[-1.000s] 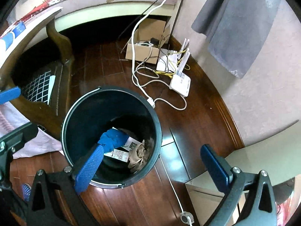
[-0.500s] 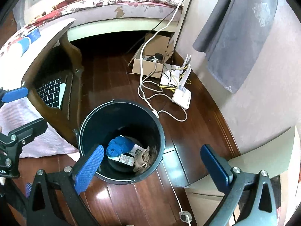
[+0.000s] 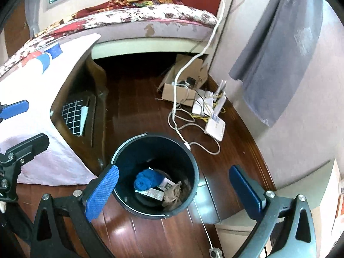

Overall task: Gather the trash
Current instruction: 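Move both cloths over the bin and open both grippers to drop them, then return to the table and grasp the yellow cloth with the left gripper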

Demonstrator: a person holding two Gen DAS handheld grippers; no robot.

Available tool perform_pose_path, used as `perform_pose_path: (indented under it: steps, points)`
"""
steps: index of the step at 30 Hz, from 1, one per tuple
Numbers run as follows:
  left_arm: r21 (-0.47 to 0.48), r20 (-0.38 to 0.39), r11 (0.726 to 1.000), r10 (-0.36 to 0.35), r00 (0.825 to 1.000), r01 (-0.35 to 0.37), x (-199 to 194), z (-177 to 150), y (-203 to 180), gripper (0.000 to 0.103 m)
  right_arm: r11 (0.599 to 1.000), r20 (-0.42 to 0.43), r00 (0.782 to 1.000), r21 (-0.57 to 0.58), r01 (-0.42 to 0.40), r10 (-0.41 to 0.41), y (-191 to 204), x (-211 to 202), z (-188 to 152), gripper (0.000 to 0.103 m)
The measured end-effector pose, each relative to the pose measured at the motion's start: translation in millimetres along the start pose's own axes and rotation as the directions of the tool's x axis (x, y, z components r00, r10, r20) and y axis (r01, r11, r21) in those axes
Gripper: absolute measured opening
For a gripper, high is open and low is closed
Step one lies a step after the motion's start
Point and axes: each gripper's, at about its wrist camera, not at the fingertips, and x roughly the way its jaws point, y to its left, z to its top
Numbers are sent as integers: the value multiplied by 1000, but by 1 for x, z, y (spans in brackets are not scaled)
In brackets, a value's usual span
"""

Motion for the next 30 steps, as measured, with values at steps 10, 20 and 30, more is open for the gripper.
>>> perform_pose_path:
  steps: [10,20,30]
  points:
    - [-60,47,996,71,996,-68,-24,-4,46,102,996,35,998,-69,-50,53,43,-11,29,103]
    - [-187,55,960,222,974,-208,-46,-27,131,102,972,69,980,-155,-176,189,129,-13,79,103]
    - [-320,58,906,312,948,-278,-81,-56,225,102,925,87,936,-210,-316,340,224,-6,108,103]
